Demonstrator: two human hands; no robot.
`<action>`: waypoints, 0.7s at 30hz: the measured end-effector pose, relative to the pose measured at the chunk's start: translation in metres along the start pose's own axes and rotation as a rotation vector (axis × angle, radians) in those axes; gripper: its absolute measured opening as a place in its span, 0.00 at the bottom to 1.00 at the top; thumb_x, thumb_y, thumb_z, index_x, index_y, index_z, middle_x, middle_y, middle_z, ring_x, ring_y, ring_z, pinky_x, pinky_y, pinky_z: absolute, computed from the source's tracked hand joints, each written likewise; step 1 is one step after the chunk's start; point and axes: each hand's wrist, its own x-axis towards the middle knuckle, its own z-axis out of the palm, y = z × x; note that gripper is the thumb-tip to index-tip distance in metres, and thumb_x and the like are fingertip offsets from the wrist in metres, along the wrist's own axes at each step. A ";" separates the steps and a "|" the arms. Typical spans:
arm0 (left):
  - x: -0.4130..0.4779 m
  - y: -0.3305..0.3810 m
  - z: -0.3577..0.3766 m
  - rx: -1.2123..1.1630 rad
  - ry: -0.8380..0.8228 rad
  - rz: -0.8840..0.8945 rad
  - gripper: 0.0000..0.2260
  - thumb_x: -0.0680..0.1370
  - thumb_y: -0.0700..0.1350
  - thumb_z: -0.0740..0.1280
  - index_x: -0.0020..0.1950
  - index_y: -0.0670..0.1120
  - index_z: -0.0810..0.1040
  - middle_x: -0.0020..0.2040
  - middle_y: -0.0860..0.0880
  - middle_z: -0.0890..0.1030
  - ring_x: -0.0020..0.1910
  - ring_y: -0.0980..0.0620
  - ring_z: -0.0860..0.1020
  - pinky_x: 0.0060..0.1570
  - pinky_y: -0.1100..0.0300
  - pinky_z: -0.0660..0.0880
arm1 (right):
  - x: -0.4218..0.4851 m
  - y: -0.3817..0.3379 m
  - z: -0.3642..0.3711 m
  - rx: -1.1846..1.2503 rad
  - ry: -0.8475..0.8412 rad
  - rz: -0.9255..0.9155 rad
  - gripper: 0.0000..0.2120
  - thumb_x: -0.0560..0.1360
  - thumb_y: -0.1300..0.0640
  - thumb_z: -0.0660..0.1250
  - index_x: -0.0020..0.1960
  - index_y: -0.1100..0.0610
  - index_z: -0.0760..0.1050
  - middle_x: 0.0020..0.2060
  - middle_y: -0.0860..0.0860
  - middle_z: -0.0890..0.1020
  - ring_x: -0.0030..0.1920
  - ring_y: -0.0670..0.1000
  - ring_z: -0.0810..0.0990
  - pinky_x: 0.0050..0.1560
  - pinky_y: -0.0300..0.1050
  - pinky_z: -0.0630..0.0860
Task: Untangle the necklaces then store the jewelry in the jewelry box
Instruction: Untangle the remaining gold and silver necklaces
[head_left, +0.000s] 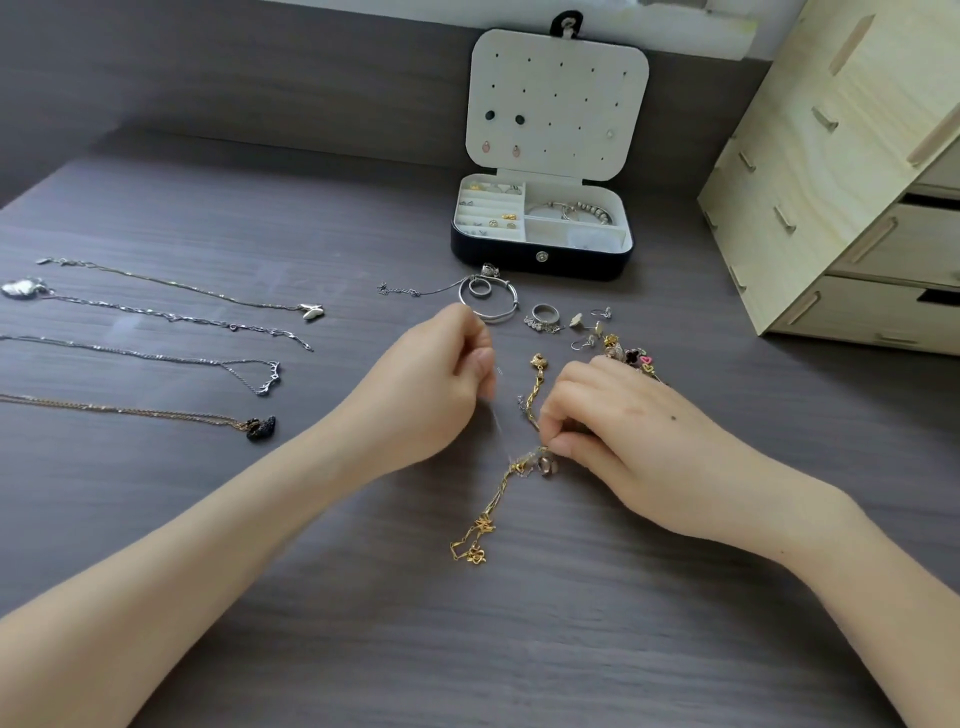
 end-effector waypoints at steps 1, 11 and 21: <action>0.001 -0.001 -0.001 -0.022 0.023 -0.016 0.11 0.79 0.37 0.58 0.39 0.50 0.66 0.33 0.55 0.75 0.31 0.62 0.70 0.33 0.69 0.65 | -0.001 0.000 -0.003 0.059 0.000 0.022 0.05 0.75 0.51 0.54 0.41 0.47 0.66 0.40 0.42 0.71 0.40 0.43 0.65 0.44 0.37 0.64; -0.009 -0.001 -0.001 0.244 0.106 0.039 0.06 0.74 0.39 0.60 0.48 0.49 0.70 0.29 0.53 0.70 0.32 0.55 0.68 0.34 0.55 0.63 | -0.006 0.008 -0.021 0.240 -0.109 0.203 0.10 0.75 0.60 0.65 0.39 0.46 0.71 0.40 0.42 0.74 0.42 0.45 0.73 0.40 0.32 0.66; -0.004 -0.001 0.002 0.395 0.113 0.256 0.02 0.72 0.46 0.69 0.40 0.50 0.78 0.31 0.56 0.68 0.34 0.54 0.67 0.33 0.68 0.60 | 0.002 -0.008 -0.014 0.096 0.120 0.346 0.04 0.73 0.50 0.66 0.40 0.48 0.76 0.32 0.43 0.77 0.35 0.42 0.73 0.35 0.34 0.65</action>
